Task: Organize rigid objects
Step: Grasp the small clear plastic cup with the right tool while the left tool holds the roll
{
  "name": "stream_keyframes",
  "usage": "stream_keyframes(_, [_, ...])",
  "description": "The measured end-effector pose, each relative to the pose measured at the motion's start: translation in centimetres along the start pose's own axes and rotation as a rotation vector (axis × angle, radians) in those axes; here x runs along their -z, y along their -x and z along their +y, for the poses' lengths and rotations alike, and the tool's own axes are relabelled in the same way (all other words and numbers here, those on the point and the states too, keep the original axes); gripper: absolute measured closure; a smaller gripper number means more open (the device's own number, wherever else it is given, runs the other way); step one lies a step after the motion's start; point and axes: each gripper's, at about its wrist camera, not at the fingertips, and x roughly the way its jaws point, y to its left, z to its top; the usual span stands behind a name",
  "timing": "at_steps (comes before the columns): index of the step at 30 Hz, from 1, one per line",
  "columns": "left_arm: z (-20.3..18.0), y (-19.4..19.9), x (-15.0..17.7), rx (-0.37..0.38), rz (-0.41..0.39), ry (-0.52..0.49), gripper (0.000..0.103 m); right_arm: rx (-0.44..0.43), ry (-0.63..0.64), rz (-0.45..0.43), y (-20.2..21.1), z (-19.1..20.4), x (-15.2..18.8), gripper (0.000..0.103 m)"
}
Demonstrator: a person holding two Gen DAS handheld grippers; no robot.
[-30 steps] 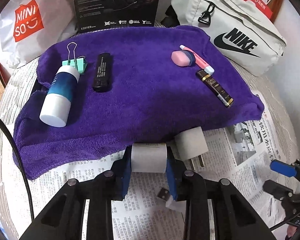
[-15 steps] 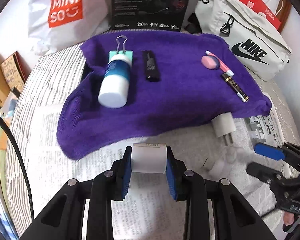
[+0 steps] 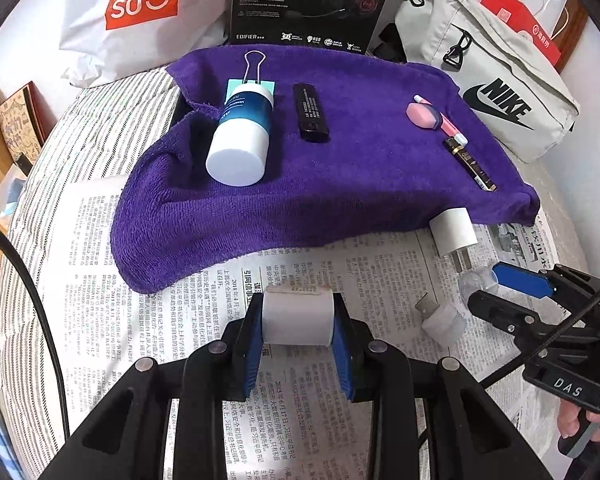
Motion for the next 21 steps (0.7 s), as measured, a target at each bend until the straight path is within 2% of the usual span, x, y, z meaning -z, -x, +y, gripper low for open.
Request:
stream_keyframes(4, [0.3, 0.1, 0.1, 0.014, -0.007, 0.010, 0.074, 0.004, -0.006, -0.002, -0.3, 0.0, -0.3, 0.056])
stream_keyframes(5, [0.3, 0.2, 0.1, 0.017, -0.006, 0.010, 0.074, 0.006, -0.003, 0.001, -0.4, 0.1, -0.4, 0.058])
stream_keyframes(7, [0.3, 0.2, 0.1, 0.017, -0.005, 0.007, 0.074, 0.003, 0.006, 0.003, -0.7, 0.5, -0.5, 0.071])
stream_keyframes(9, [0.3, 0.3, 0.2, 0.018, -0.006, 0.008, 0.074, 0.009, 0.022, 0.003, -0.9, 1.0, -0.6, 0.074])
stream_keyframes(15, [0.3, 0.4, 0.4, 0.011, -0.008, -0.001, 0.074, 0.044, 0.040, -0.008, -0.4, 0.9, -0.4, 0.074])
stream_keyframes(21, [0.0, 0.6, 0.7, 0.010, -0.006, -0.011, 0.074, 0.042, 0.017, -0.016, 0.8, -0.4, -0.1, 0.074])
